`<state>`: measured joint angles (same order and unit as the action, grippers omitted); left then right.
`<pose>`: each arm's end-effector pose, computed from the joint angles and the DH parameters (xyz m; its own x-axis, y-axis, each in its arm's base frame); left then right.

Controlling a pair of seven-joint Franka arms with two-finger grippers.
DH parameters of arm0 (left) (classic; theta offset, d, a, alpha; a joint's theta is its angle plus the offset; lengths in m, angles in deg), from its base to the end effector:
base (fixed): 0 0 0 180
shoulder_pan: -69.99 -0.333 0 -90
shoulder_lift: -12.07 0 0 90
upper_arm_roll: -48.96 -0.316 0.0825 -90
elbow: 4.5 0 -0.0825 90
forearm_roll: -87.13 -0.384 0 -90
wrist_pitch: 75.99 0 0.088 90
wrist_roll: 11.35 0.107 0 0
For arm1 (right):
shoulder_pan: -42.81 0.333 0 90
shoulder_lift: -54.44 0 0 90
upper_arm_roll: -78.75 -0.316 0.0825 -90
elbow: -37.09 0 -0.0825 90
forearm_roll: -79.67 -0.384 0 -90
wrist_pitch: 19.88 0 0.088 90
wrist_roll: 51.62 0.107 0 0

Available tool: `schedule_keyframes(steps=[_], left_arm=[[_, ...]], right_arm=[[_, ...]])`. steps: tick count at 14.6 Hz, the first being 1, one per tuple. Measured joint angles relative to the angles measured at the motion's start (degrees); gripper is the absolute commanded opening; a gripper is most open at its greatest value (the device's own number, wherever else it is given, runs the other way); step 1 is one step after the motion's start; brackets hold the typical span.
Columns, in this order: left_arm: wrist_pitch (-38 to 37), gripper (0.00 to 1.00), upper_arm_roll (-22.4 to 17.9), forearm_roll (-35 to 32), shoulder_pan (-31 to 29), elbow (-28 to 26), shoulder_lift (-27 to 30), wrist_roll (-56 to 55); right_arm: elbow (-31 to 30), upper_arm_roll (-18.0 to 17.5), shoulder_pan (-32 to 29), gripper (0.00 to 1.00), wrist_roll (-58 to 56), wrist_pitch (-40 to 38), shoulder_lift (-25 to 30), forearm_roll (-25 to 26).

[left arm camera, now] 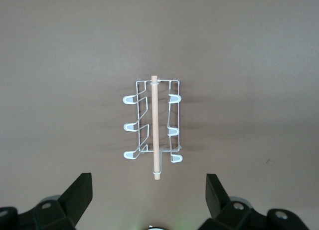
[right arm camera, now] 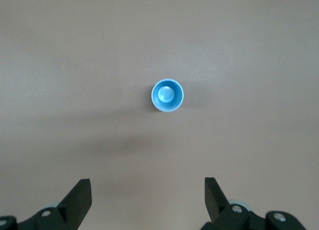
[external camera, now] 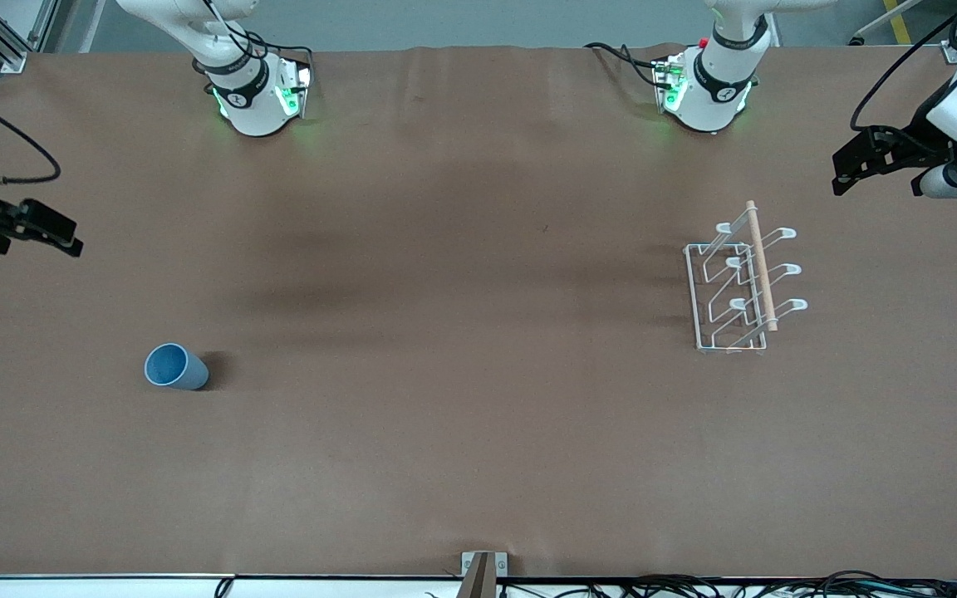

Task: Hang cup on cup holder
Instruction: 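Move the right gripper down toward the light blue cup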

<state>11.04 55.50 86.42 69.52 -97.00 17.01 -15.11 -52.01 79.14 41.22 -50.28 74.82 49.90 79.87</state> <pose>0.5192 -0.0567 0.6456 0.9992 -0.0392 -0.0083 -0.0393 -0.9990 -0.0228 0.5853 -0.0204 0.5941 0.9982 -0.0576 0.0186 -0.0577 -0.9983 0.0036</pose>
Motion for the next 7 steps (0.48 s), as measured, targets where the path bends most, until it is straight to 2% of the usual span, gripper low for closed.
schedule_keyframes(steps=[7], left_arm=[[0.00, 1.00, 0.02, 0.00, 0.07, 0.23, -0.69, 0.00]], right_arm=[[-0.80, 0.25, -2.03, 1.00, -3.94, 14.69, -13.13, -0.04]])
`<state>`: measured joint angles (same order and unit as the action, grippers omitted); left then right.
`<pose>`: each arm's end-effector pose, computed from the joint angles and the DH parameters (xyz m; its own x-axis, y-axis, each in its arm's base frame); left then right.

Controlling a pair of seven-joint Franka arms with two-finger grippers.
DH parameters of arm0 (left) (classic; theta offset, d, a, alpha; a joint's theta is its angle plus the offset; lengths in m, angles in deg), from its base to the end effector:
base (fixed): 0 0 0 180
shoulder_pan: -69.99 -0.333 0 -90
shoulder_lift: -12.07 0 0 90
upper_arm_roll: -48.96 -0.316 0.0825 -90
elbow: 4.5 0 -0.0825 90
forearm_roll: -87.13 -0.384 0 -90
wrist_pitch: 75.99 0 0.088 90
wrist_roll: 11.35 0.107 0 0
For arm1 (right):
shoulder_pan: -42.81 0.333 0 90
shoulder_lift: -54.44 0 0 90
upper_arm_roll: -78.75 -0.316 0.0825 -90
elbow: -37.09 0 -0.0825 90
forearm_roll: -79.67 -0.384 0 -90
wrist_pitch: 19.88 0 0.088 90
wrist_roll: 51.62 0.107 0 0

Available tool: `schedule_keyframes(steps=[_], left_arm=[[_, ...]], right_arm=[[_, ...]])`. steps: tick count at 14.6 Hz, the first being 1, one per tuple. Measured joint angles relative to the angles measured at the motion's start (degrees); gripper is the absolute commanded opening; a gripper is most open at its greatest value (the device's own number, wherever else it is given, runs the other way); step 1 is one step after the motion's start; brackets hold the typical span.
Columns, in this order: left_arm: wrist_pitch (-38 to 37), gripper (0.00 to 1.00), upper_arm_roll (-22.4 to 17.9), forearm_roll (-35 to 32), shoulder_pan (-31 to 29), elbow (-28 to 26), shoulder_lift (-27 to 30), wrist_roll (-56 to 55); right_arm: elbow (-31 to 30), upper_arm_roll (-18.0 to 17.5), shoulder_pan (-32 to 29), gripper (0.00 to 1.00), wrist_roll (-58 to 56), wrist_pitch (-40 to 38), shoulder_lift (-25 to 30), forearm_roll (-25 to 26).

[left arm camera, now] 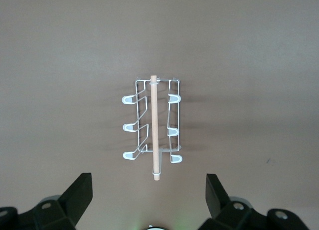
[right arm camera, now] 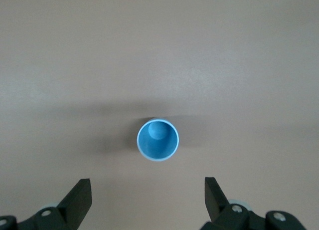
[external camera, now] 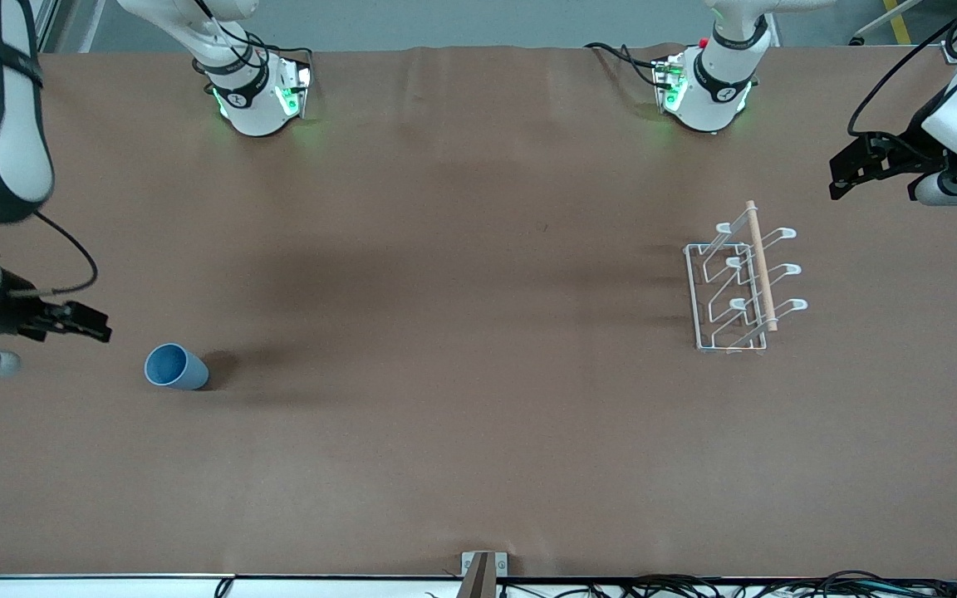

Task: Hang cup on cup holder
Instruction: 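Move the right gripper down toward the light blue cup, then close the right gripper on the blue cup's rim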

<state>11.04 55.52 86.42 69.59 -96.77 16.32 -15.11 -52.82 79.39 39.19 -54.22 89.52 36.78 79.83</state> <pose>0.5229 -0.0575 0.6412 0.9990 -0.0408 -0.0163 -0.0411 -0.9989 -0.0220 0.6551 -0.0482 0.4677 0.9991 -0.0274 0.0316 -0.0276 -0.9996 0.0075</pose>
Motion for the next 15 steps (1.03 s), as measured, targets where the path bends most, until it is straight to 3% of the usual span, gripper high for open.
schedule_keyframes(steps=[4, 10, 15], left_arm=[[0.00, 1.00, 0.01, 0.00, 0.03, 0.11, -0.03, 0.00], [0.00, 1.00, 0.00, 0.00, 0.04, 0.20, -0.05, 0.00], [0.00, 1.00, -0.02, 0.00, 0.04, 0.21, -0.08, 0.00]], right_arm=[[-1.13, 0.06, -0.28, 1.00, -0.14, 5.74, -5.87, 0.00], [-7.67, 0.45, -3.37, 0.99, -3.42, 15.53, -9.61, 0.00], [-8.93, 0.07, -3.28, 0.96, -3.57, 16.96, -12.01, 0.00]])
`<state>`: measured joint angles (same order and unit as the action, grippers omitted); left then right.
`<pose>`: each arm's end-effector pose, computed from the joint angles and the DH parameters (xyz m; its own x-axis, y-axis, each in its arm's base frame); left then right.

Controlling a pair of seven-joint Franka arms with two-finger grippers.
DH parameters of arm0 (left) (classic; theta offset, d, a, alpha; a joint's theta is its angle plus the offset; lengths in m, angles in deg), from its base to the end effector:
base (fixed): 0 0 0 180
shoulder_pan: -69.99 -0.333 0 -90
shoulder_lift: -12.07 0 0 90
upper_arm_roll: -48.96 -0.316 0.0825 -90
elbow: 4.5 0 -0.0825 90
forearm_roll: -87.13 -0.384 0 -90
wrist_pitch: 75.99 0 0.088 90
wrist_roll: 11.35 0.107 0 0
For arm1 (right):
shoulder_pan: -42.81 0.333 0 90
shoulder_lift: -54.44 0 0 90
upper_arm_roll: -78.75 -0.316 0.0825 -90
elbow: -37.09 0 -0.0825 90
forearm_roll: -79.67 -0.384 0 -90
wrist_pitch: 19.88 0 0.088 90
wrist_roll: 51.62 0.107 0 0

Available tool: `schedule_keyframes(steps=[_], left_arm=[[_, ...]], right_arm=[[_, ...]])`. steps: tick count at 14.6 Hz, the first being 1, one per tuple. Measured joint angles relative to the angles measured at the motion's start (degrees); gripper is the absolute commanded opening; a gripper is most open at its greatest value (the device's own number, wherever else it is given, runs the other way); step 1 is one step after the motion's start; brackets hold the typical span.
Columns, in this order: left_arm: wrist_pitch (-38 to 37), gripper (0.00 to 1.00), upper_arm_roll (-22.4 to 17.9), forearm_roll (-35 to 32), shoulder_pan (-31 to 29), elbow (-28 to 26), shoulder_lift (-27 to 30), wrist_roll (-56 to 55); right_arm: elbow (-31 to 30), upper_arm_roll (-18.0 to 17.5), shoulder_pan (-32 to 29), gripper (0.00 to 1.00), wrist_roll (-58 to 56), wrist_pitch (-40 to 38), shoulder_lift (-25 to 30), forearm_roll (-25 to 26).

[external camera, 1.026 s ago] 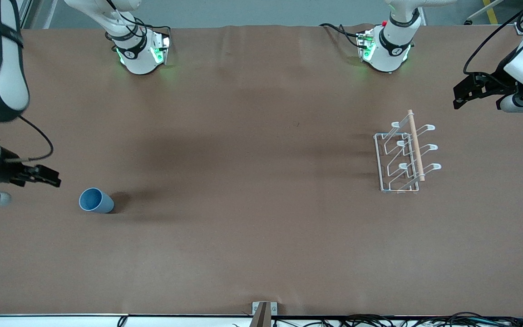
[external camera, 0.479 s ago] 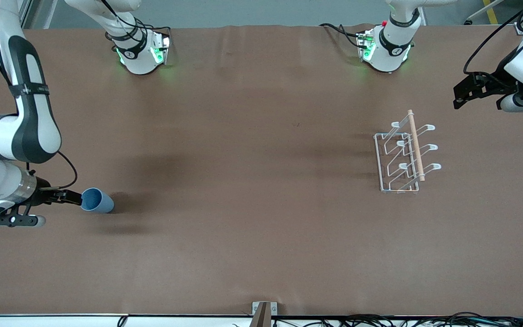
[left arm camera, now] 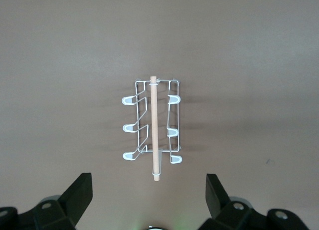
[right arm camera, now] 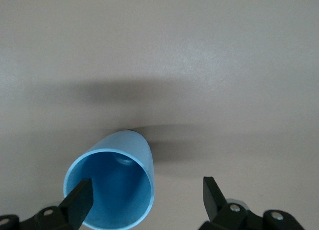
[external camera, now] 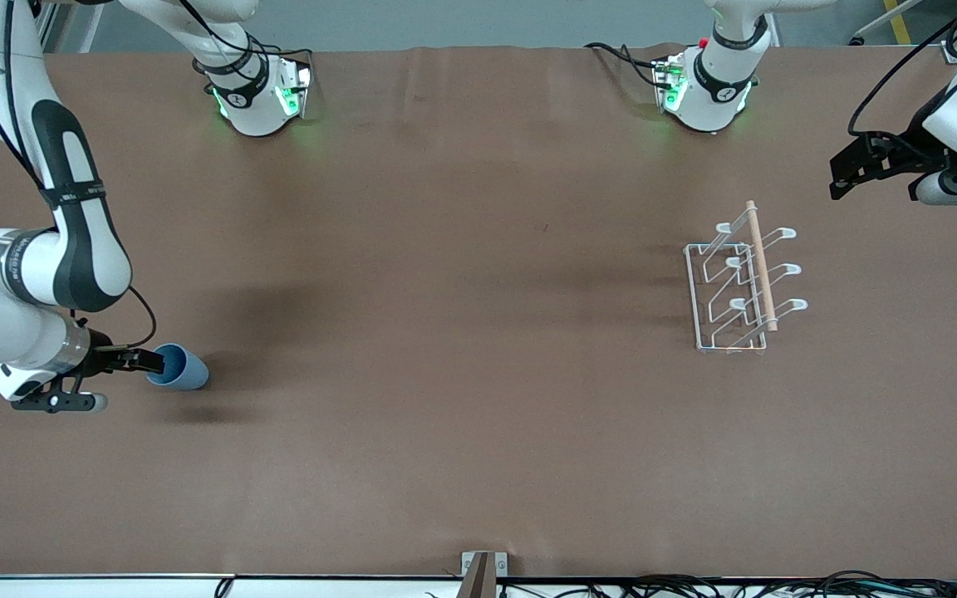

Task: Hang cup on cup holder
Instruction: 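Close the right gripper on the blue cup's rim, then lift the blue cup with the right gripper while the left gripper approaches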

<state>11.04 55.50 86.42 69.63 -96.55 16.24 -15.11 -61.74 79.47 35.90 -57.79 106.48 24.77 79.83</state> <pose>0.5234 -0.0577 0.6423 0.9991 -0.0412 -0.0139 -0.0415 -0.9989 -0.0216 0.6581 -0.0875 0.2821 0.9990 -0.0223 -0.0380 -0.0222 -0.9997 0.0043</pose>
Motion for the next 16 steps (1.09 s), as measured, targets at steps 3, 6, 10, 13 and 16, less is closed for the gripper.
schedule_keyframes(steps=[3, 6, 10, 13, 16], left_arm=[[0.00, 1.00, -0.01, 0.00, 0.00, 0.00, -0.08, 0.00], [0.00, 1.00, -0.01, 0.00, -0.01, 0.00, -0.24, 0.00], [0.00, 1.00, -0.04, 0.00, -0.03, 0.00, -0.30, -0.02], [0.00, 1.00, -0.04, 0.00, -0.03, 0.00, -0.31, -0.02], [0.00, 1.00, -0.04, 0.00, -0.02, 0.00, -0.33, -0.02]], right_arm=[[-0.34, 0.00, 0.00, 0.92, 0.00, 0.18, -1.38, 0.00], [-1.33, 0.00, 0.00, 0.21, -0.01, 1.66, -2.29, 0.00], [-1.43, 0.00, 0.00, 0.00, -0.01, 1.92, -2.40, 0.00], [-1.39, -0.02, 0.00, 0.00, -0.01, 1.94, -2.40, 0.00], [-1.21, -0.16, 0.04, 0.00, -0.01, 1.33, -2.19, -0.01]])
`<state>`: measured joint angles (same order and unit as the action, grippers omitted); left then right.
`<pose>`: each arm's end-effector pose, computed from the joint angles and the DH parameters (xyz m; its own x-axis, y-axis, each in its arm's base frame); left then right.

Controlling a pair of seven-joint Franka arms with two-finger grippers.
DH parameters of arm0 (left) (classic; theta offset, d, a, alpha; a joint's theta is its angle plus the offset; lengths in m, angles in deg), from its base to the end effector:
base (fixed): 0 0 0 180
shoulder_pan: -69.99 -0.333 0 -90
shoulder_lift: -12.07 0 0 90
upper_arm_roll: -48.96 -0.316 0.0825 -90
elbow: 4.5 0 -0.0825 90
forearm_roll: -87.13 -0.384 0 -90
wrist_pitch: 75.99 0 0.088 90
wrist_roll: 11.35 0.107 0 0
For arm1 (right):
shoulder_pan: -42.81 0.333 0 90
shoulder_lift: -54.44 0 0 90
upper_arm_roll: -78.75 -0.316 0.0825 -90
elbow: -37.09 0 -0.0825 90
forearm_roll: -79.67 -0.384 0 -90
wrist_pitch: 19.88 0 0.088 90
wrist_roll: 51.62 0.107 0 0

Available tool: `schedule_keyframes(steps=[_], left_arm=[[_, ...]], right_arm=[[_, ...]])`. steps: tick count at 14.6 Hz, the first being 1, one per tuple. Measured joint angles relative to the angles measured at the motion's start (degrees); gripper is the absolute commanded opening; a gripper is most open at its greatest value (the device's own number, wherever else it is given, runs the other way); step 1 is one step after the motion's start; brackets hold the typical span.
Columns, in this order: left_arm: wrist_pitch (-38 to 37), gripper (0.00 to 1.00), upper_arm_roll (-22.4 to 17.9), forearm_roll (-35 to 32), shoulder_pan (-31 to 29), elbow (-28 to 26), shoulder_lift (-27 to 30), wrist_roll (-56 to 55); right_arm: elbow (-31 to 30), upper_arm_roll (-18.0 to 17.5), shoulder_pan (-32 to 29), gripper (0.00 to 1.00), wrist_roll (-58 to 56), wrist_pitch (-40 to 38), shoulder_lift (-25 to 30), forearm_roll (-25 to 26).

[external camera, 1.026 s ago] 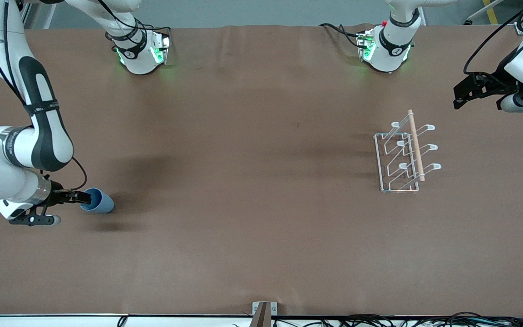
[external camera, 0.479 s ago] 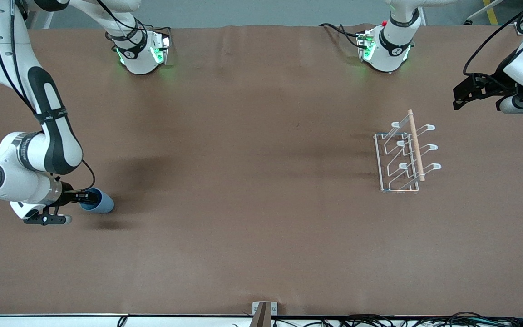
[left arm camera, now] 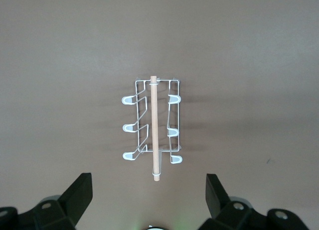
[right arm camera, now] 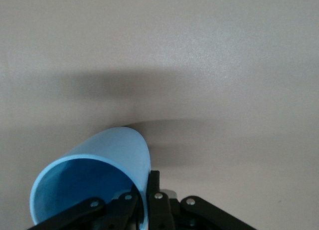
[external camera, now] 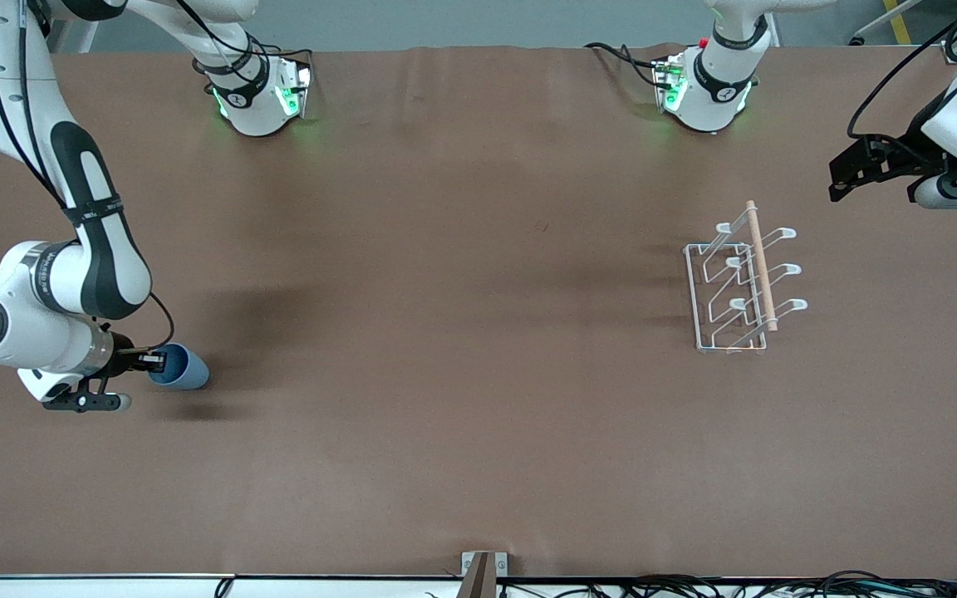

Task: Hang cup on cup holder
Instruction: 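Lift the blue cup with the right gripper while the left gripper approaches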

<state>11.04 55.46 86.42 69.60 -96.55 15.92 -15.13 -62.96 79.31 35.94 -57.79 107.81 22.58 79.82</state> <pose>0.5252 -0.0570 0.6394 0.9990 -0.0396 -0.0195 -0.0400 -0.9990 -0.0213 0.6522 -0.0846 0.2496 0.9971 -0.0189 -0.0739 -0.0191 -0.9998 -0.0008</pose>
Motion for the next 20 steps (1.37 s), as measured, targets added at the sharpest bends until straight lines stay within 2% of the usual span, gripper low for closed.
schedule_keyframes(steps=[3, 7, 8, 12, 16, 20], left_arm=[[0.00, 1.00, 0.00, 0.00, 0.00, 0.01, -0.02, 0.00], [0.00, 1.00, 0.21, 0.00, 0.19, 0.04, -0.03, 0.05], [0.00, 1.00, 0.58, 0.00, 0.45, 0.06, -0.03, 0.07], [0.42, 1.00, 3.51, -0.05, 1.67, 0.31, -0.65, 0.06], [2.22, 1.00, 9.97, -0.03, 2.84, 3.71, -5.08, -0.27], [6.60, 1.00, 15.54, 0.19, 7.01, 5.87, -8.67, -0.68]], right_arm=[[0.99, -0.18, 0.25, 0.00, 0.01, -4.73, 2.16, 0.00], [1.51, -1.80, 1.52, 0.00, 0.01, -12.40, 8.97, -0.46], [1.50, -2.63, 2.33, 0.00, 0.05, -14.26, 10.55, -2.23], [1.25, -4.59, 5.33, 0.00, 0.15, -20.96, 13.84, -17.26], [1.18, -4.89, 8.63, 0.00, 0.14, -24.33, 14.17, -32.70], [1.06, -5.03, 12.66, 0.00, 0.10, -24.76, 14.18, -45.61]])
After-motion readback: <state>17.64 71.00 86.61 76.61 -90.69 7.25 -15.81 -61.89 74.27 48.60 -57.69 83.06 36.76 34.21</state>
